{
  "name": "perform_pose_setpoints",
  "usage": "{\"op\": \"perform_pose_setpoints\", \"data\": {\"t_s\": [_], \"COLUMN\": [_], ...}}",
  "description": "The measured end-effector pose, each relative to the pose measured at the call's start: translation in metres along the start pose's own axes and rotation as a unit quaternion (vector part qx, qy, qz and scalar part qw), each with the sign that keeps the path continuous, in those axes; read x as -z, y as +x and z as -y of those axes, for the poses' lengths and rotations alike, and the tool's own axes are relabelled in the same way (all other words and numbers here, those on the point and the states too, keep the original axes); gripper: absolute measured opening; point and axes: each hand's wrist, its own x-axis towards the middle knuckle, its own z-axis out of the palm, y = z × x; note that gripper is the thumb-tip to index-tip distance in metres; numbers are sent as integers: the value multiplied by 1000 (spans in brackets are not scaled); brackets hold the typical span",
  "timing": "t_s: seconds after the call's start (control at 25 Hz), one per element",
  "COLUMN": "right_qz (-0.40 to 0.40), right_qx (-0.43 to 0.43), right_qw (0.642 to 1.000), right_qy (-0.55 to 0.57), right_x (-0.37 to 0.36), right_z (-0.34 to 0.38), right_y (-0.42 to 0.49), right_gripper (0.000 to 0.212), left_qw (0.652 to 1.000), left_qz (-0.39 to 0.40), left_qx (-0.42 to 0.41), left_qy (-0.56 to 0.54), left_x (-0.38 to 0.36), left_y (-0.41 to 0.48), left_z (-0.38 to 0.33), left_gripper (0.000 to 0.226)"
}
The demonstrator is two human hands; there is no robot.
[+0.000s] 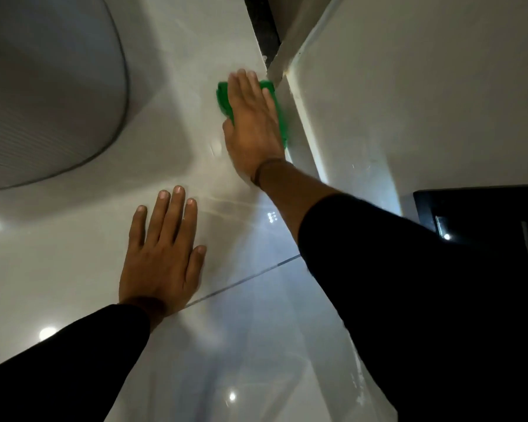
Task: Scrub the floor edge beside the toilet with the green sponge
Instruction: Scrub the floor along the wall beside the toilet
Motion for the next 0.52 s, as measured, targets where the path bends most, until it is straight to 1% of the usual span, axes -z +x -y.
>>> {"op": "perform_pose_setpoints", "data": {"t_s": [0.08, 0.2, 0.28, 0.4, 0.48, 0.52], "right_qz": [-12, -28, -24, 16, 57, 72], "right_qx": [-7, 15, 20, -25, -48, -54], "right_qw": [1000, 999, 999, 999, 997, 996], "right_qy": [-18, 6, 25, 30, 14, 9], "right_x": [-2, -5, -9, -20, -22, -21], "right_z": [6, -4, -21, -49, -59, -61], "right_y": [15, -16, -74, -196, -266, -286], "right_gripper": [72, 72, 76, 82, 76, 73], "left_qw": [1000, 1000, 1000, 999, 999, 999], "left_qz": [0, -17, -28, -34, -33, -33], "left_qx": [4, -3, -5, -9, -8, -8], "left_qy": [4, 1, 7, 9, 2, -1], "left_x": [0, 1, 0, -2, -3, -3], "left_y": [0, 0, -1, -2, -3, -2], "left_z": [-1, 0, 0, 1, 1, 1], "left_gripper": [77, 77, 77, 76, 76, 76]}}
